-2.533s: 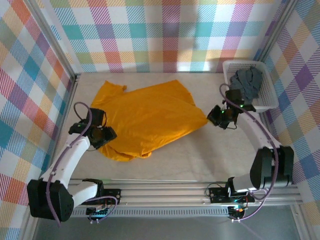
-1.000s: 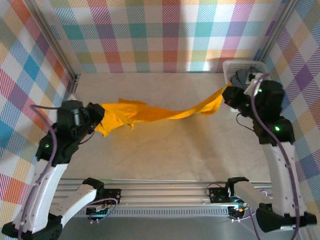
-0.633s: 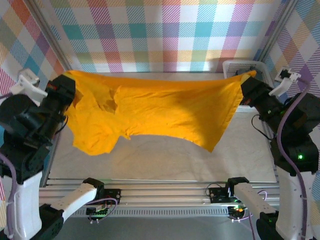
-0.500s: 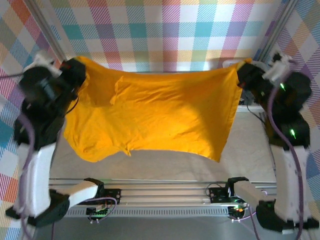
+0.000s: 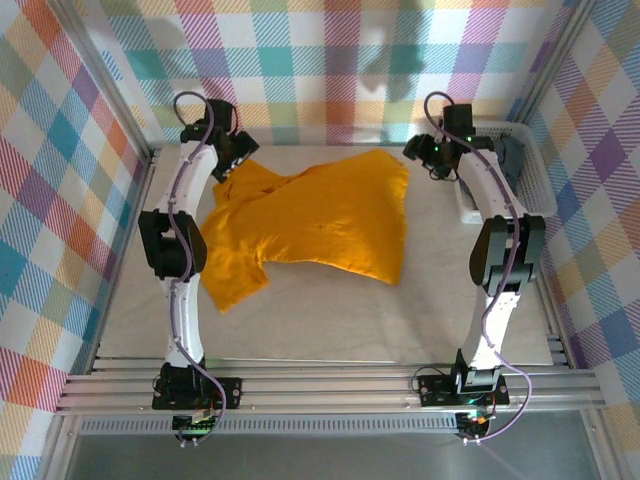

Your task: Fold and stack the t-shirts

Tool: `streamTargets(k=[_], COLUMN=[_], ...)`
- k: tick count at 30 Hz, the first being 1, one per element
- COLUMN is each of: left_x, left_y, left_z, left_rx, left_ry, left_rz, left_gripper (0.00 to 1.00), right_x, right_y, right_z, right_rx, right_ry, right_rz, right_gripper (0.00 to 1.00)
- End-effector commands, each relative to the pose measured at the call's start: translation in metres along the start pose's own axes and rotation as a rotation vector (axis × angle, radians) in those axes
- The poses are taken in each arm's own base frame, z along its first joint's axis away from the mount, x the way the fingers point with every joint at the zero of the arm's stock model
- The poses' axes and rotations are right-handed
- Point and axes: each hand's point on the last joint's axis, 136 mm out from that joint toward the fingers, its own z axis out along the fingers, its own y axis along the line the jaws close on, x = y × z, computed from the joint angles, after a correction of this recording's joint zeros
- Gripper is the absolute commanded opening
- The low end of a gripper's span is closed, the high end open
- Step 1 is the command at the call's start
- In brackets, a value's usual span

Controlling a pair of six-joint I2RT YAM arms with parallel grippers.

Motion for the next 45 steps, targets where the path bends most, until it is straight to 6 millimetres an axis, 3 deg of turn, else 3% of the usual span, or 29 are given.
streamTargets(k=[1, 4, 7, 11, 14, 19, 22, 25, 28, 32, 38, 41, 45], left_x=[0.023, 0.067, 0.104, 0.118, 0.121, 0.131, 0.15, 0.178, 0.209, 0.26, 0.318, 0.319, 0.292], left_y=[0.002, 0.055, 0.11, 0.16, 0.174, 0.181, 0.193, 0.195, 0.189, 0.191, 0.201, 0.187, 0.163], left_z=[-0.088, -0.087, -0.08, -0.057, -0.033, 0.001, 0.016, 0.021, 0.013, -0.002, -0.03, -0.049, -0.086], left_rx=[0.062, -0.003, -0.087, -0.18, -0.227, -0.252, -0.286, -0.27, -0.255, -0.244, -0.204, -0.127, -0.057], left_ry=[-0.043, 0.0, 0.041, 0.107, 0.168, 0.218, 0.27, 0.319, 0.365, 0.418, 0.461, 0.453, 0.403], left_rz=[0.053, 0.036, 0.019, -0.032, -0.035, -0.04, -0.051, -0.049, -0.011, 0.019, 0.003, -0.003, 0.002], left_gripper=[0.91, 0.88, 0.78, 0.63, 0.57, 0.56, 0.53, 0.53, 0.53, 0.54, 0.54, 0.56, 0.6], right_x=[0.011, 0.063, 0.12, 0.169, 0.179, 0.166, 0.171, 0.184, 0.203, 0.222, 0.232, 0.228, 0.225], right_y=[0.018, 0.006, -0.001, 0.003, 0.009, 0.01, -0.005, -0.028, -0.052, -0.092, -0.14, -0.152, -0.163], right_z=[-0.06, -0.06, -0.051, -0.026, 0.0, 0.044, 0.07, 0.079, 0.069, 0.037, -0.01, -0.029, -0.051], right_rx=[-0.069, -0.061, -0.045, -0.019, -0.004, 0.046, 0.108, 0.194, 0.262, 0.364, 0.437, 0.485, 0.547], right_ry=[-0.057, 0.023, 0.12, 0.225, 0.28, 0.317, 0.377, 0.438, 0.49, 0.512, 0.467, 0.426, 0.365], right_rz=[-0.03, 0.009, 0.054, 0.062, 0.057, 0.014, 0.026, 0.048, 0.081, 0.093, 0.12, 0.106, 0.114], right_gripper=[0.69, 0.67, 0.64, 0.56, 0.51, 0.43, 0.41, 0.4, 0.4, 0.4, 0.4, 0.4, 0.41])
